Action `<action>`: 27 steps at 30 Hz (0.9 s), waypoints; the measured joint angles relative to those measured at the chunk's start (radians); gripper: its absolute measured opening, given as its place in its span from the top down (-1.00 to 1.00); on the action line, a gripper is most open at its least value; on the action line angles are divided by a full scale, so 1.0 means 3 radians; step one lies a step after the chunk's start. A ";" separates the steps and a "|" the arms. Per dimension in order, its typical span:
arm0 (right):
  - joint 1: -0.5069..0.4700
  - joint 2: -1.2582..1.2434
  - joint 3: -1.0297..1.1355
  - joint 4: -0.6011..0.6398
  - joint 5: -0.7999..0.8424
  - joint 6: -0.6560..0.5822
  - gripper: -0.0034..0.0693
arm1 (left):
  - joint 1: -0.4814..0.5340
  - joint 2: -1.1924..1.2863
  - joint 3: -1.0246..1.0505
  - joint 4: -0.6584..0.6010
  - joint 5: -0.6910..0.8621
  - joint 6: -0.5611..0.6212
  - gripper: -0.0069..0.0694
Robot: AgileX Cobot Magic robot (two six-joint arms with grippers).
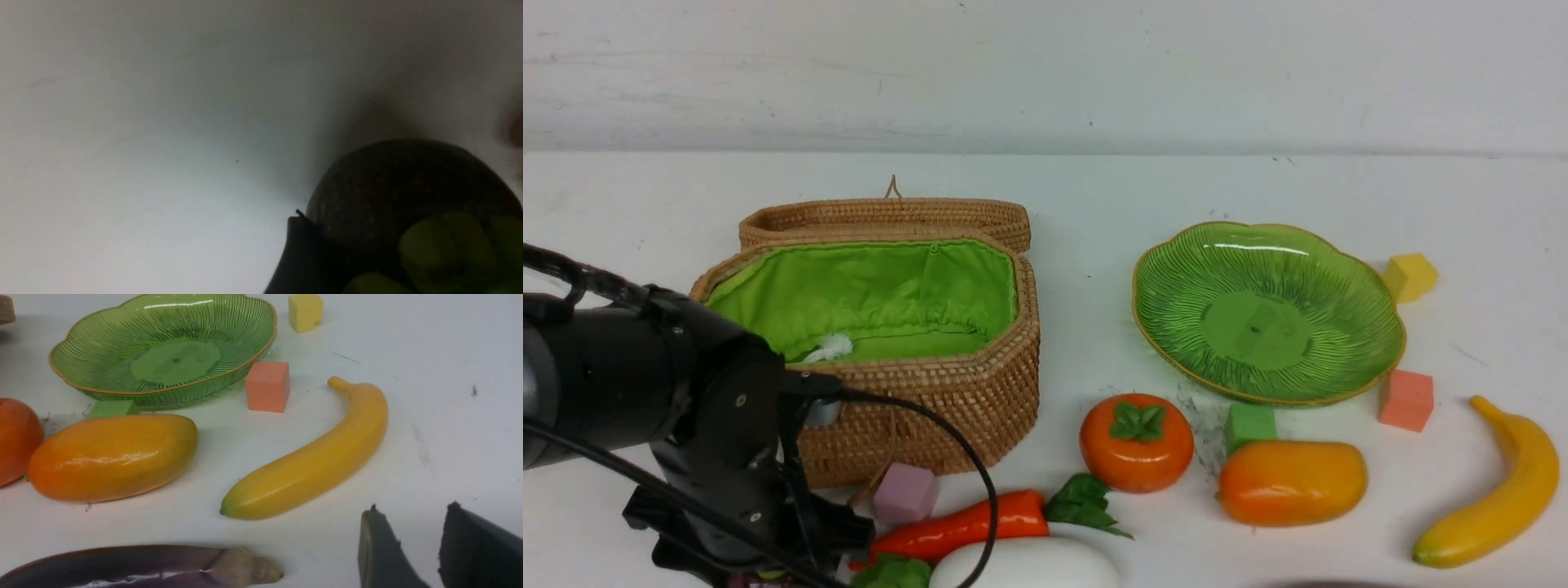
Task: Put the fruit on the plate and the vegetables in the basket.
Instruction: Grab a mangosteen with your left arm and put it on the plate on the right
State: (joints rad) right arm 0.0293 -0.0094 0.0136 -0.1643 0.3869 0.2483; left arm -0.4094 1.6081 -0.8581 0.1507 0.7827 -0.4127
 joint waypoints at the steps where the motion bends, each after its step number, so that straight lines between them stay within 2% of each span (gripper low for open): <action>1: 0.0000 0.0000 0.0000 0.0000 0.0000 0.0000 0.23 | 0.0000 0.0000 0.0000 0.0000 0.0000 0.0000 -0.64; 10: 0.0000 0.0000 0.0000 0.0000 0.0000 0.0000 0.23 | 0.0000 -0.0144 -0.0004 -0.0003 0.0155 0.0112 -0.64; 20: 0.0000 0.0000 0.0000 0.0000 0.0000 0.0000 0.23 | 0.0000 -0.1046 -0.0046 -0.0173 0.0706 0.0264 -0.64; 25: 0.0000 0.0000 0.0000 0.0000 0.0000 0.0000 0.23 | -0.0004 -0.1376 -0.0365 -0.0236 0.0996 0.0394 -0.64; 27: 0.0000 0.0000 0.0000 0.0000 0.0000 0.0000 0.23 | -0.0004 -0.1459 -0.0688 -0.0256 0.1077 0.0451 -0.64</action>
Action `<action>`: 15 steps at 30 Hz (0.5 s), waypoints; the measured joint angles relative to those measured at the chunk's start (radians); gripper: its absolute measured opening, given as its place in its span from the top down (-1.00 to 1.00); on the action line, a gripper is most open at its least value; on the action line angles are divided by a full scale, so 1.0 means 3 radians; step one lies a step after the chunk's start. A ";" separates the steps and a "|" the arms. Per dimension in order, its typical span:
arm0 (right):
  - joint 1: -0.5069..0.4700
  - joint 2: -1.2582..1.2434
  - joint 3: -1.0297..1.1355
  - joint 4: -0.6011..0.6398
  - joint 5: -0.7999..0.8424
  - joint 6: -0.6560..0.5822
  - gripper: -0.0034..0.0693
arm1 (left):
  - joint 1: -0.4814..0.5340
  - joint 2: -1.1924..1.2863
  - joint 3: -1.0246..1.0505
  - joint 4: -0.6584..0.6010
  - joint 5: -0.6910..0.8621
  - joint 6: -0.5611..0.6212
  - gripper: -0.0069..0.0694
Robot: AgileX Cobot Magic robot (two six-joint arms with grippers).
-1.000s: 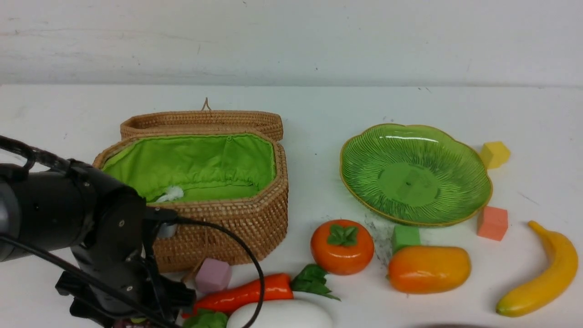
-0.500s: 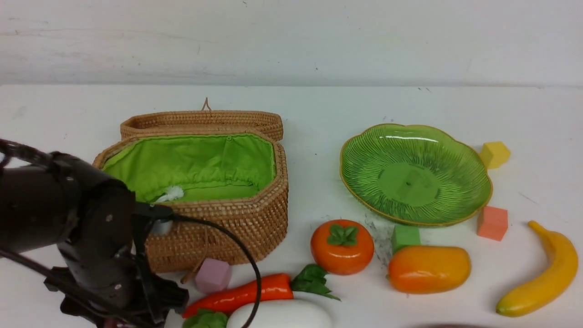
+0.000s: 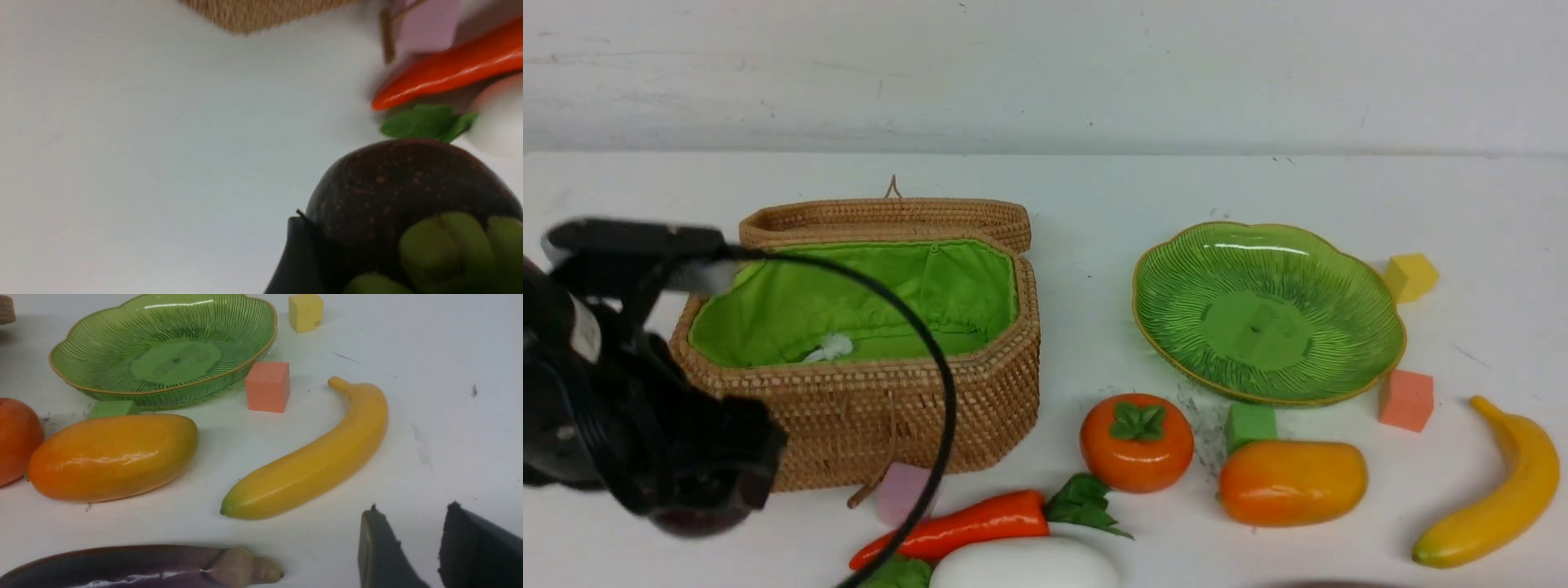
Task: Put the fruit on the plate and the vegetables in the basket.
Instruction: Grab a mangosteen with your left arm and put it on the plate on the right
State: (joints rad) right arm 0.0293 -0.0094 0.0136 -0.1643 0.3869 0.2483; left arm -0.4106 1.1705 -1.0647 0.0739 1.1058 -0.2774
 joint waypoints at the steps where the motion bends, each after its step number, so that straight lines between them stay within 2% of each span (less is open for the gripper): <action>1: 0.0000 0.0000 0.0000 0.0000 0.0000 0.0000 0.23 | 0.0000 0.0000 -0.0081 -0.0007 0.0000 0.0003 -0.64; 8: 0.0000 0.0000 0.0000 0.0000 0.0000 0.0000 0.23 | 0.0000 0.0260 -0.0967 -0.0274 -0.0059 0.0188 -0.64; 12: 0.0000 0.0000 0.0000 0.0000 0.0000 0.0000 0.23 | 0.0000 0.0887 -0.1566 -0.0820 -0.0100 0.0630 -0.64; 15: 0.0000 0.0000 0.0000 0.0000 0.0000 0.0000 0.23 | -0.0043 0.1244 -0.1839 -0.1057 -0.0103 0.0825 -0.64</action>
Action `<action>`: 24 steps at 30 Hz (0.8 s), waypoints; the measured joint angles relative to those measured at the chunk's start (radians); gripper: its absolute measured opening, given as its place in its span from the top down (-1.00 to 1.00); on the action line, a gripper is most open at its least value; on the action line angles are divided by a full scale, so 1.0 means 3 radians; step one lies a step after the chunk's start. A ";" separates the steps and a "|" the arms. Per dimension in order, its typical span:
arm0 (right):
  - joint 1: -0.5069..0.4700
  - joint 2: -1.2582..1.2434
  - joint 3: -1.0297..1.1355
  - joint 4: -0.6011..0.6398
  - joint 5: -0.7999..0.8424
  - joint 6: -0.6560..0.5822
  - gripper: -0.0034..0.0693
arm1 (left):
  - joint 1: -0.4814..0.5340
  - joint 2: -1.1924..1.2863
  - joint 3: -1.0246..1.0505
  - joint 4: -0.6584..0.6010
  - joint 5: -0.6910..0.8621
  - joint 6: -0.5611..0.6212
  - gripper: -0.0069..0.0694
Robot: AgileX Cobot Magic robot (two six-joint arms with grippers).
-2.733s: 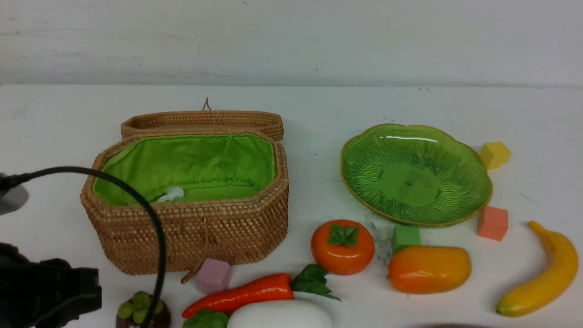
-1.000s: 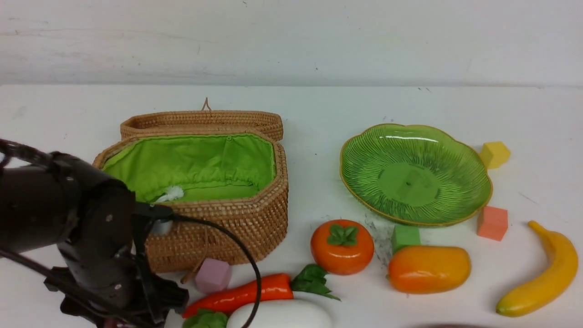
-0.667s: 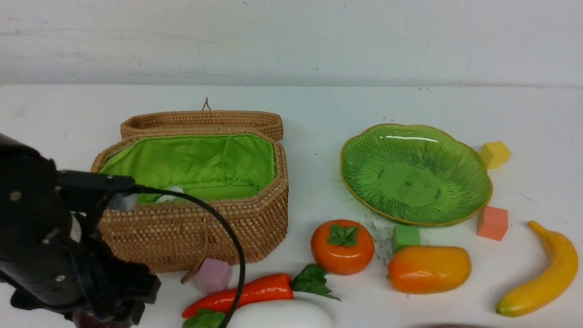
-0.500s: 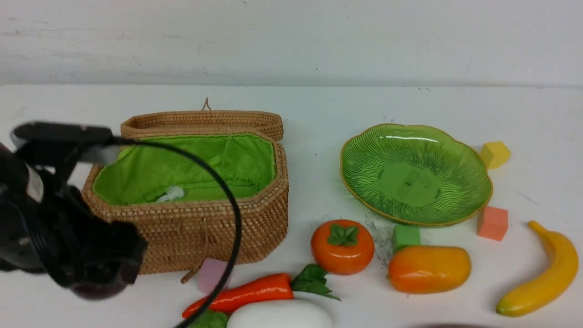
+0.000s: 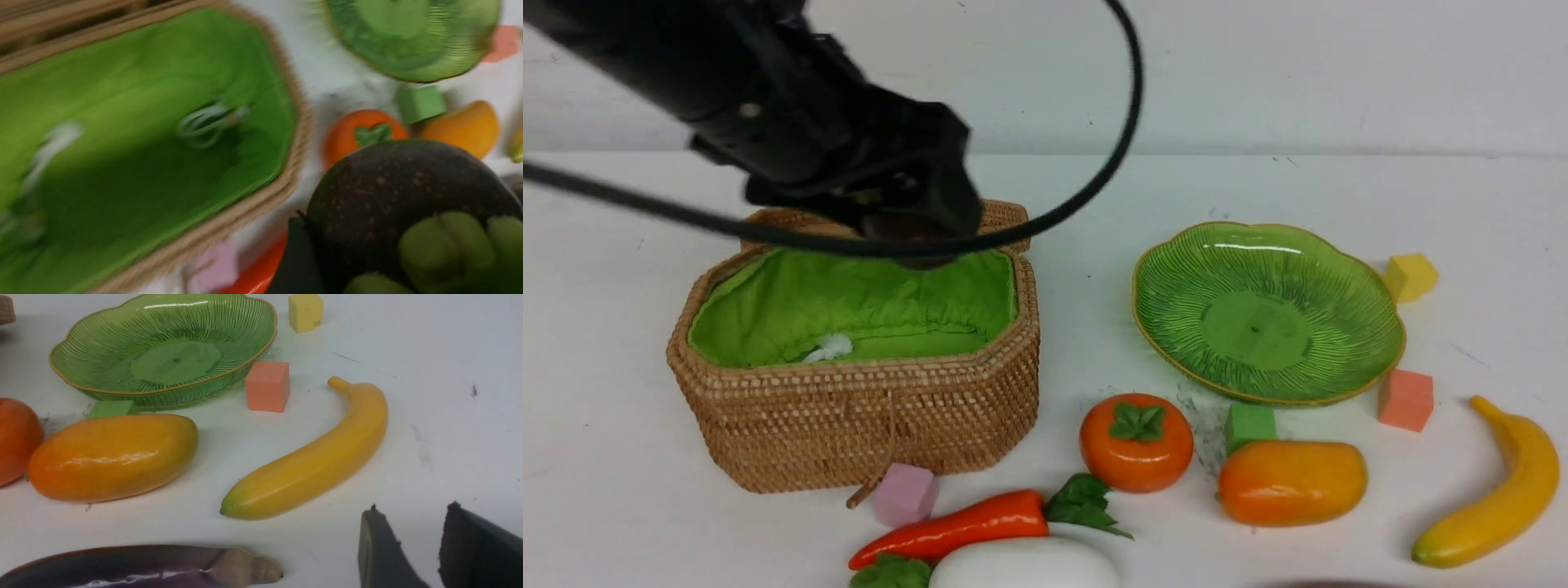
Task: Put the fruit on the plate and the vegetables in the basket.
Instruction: Grab a mangosteen with your left arm and put it on the plate on the right
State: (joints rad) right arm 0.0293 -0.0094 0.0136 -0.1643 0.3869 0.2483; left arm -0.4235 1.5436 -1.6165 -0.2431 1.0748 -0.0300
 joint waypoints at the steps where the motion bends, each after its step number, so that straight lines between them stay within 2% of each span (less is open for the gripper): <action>1: 0.0000 0.0000 0.0000 0.0000 0.0000 0.0000 0.23 | -0.0061 0.0302 -0.0260 -0.0115 0.0021 0.0100 -0.64; 4: 0.0000 0.0000 0.0000 0.0000 0.0000 0.0000 0.23 | -0.0235 0.0713 -0.0672 -0.0160 0.0110 0.0247 -0.64; 7: 0.0000 0.0000 0.0000 0.0000 0.0000 0.0000 0.23 | -0.0601 0.1301 -0.1310 -0.0104 0.0258 0.0396 -0.64; 11: 0.0000 0.0000 0.0000 0.0000 0.0000 0.0000 0.23 | -0.0886 0.1929 -0.2006 -0.0010 0.0324 0.0379 -0.64; 14: 0.0000 0.0000 0.0000 0.0000 0.0000 0.0000 0.23 | -0.0941 0.2274 -0.2343 0.0016 0.0378 0.0306 -0.64; 19: 0.0000 0.0000 0.0000 0.0000 0.0000 0.0000 0.23 | -0.0983 0.2508 -0.2498 0.0083 0.0311 0.0295 -0.64; 24: 0.0000 0.0000 0.0000 0.0000 0.0000 0.0000 0.23 | -0.1031 0.2586 -0.2524 0.0197 -0.0114 0.0416 -0.64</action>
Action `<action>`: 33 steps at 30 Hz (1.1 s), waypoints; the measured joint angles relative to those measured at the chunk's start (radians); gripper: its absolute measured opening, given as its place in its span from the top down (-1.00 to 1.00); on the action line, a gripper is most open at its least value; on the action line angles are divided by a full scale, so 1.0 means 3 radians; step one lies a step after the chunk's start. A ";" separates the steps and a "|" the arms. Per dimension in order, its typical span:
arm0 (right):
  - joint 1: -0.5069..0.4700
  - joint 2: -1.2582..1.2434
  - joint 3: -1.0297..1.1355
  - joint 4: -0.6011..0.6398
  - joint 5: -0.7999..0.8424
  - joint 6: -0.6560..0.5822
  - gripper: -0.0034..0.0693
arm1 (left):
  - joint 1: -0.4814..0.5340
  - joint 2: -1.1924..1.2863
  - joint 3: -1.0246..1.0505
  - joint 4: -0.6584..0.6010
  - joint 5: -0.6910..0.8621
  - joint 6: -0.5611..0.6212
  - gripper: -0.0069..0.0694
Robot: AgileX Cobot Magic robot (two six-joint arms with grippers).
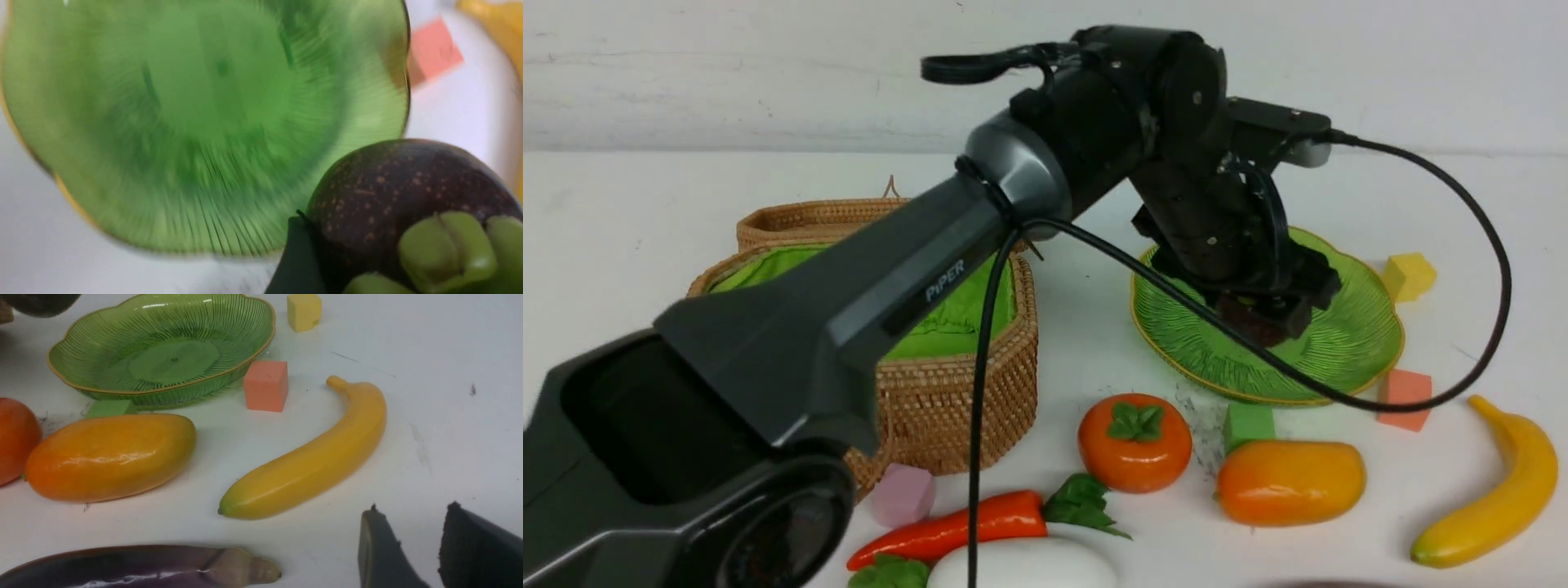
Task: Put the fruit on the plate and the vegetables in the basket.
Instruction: Grab a mangosteen with your left arm and put it on the plate on the right
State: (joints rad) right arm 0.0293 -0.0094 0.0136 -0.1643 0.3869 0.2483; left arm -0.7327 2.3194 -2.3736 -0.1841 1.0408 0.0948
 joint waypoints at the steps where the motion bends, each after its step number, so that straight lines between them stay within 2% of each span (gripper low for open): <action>1: 0.0000 0.0000 0.0000 0.0000 0.0000 0.0000 0.23 | -0.0008 0.0004 0.0000 0.0028 -0.0075 0.0034 -0.64; 7: 0.0000 0.0000 0.0000 0.0000 0.0000 0.0000 0.23 | -0.0016 0.0084 -0.0005 0.0115 -0.0518 0.0102 -0.64; 27: 0.0000 0.0000 0.0000 0.0000 0.0000 0.0000 0.23 | -0.0012 0.0521 -0.0005 0.0149 -0.0963 0.0106 -0.64; 33: 0.0000 0.0000 0.0000 0.0000 0.0000 0.0000 0.23 | -0.0009 0.0581 -0.0005 0.0312 -0.0916 -0.0269 -0.64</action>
State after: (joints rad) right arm 0.0293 -0.0094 0.0136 -0.1643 0.3869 0.2483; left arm -0.7355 2.4936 -2.3752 -0.0906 0.7660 0.0140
